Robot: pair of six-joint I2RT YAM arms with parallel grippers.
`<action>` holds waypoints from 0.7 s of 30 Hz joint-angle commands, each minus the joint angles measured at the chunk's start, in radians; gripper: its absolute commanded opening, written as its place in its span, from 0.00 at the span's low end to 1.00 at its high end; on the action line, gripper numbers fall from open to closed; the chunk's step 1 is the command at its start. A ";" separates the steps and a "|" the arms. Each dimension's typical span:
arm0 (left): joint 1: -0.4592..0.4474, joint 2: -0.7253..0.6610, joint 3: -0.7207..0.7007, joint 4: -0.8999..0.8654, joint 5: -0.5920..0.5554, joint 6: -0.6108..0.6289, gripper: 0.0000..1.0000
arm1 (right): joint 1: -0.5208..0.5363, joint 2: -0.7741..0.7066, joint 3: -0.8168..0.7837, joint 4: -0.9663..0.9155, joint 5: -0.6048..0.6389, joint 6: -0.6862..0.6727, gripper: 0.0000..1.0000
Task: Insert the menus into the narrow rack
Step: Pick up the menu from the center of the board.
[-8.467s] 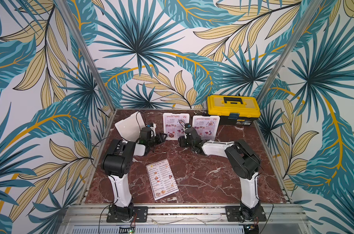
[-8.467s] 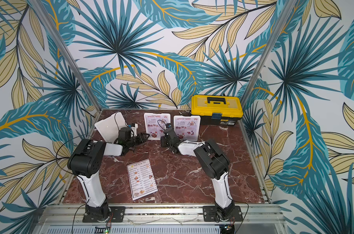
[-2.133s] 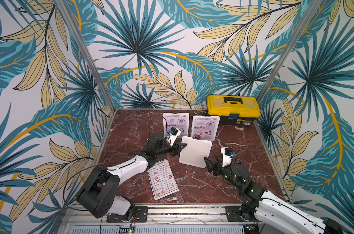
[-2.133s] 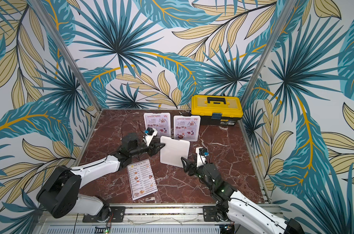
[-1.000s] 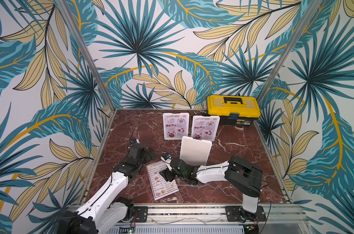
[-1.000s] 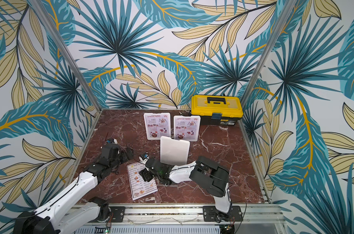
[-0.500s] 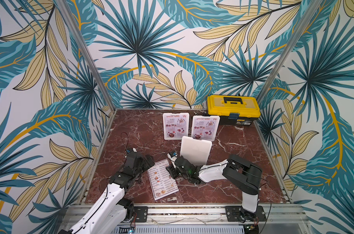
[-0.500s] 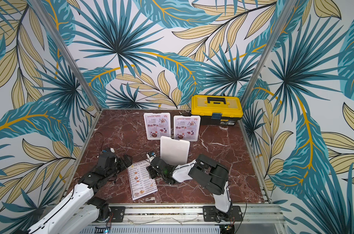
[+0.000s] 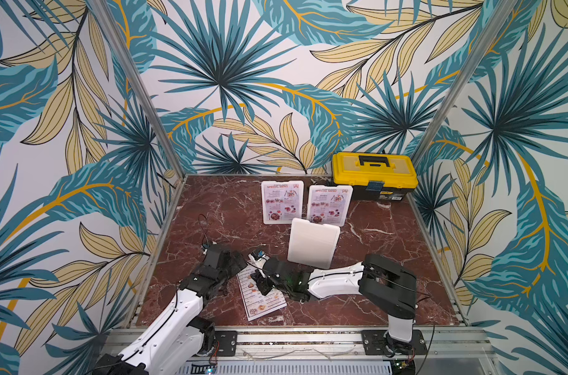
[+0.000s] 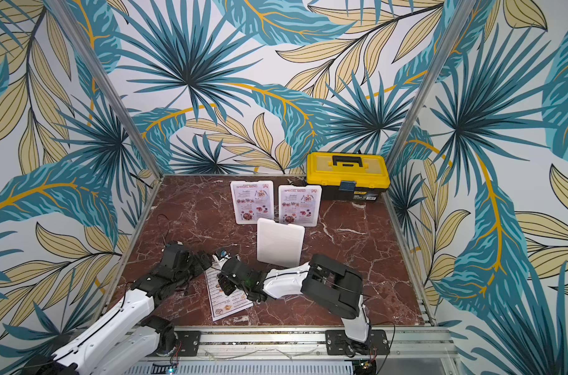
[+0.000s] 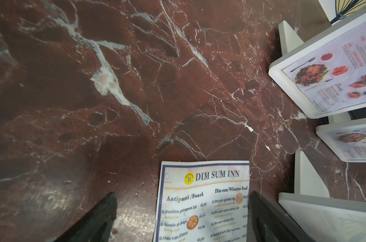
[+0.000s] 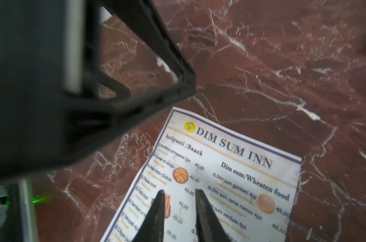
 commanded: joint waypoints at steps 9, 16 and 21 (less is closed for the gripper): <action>0.005 0.004 -0.003 -0.008 0.038 0.002 0.94 | -0.073 0.094 0.000 -0.037 0.008 0.067 0.27; 0.004 0.053 0.019 0.017 0.130 0.010 0.93 | -0.133 0.098 -0.015 -0.016 -0.006 0.093 0.26; 0.004 0.147 0.026 0.088 0.175 0.016 0.92 | -0.133 0.112 -0.004 -0.014 -0.017 0.097 0.26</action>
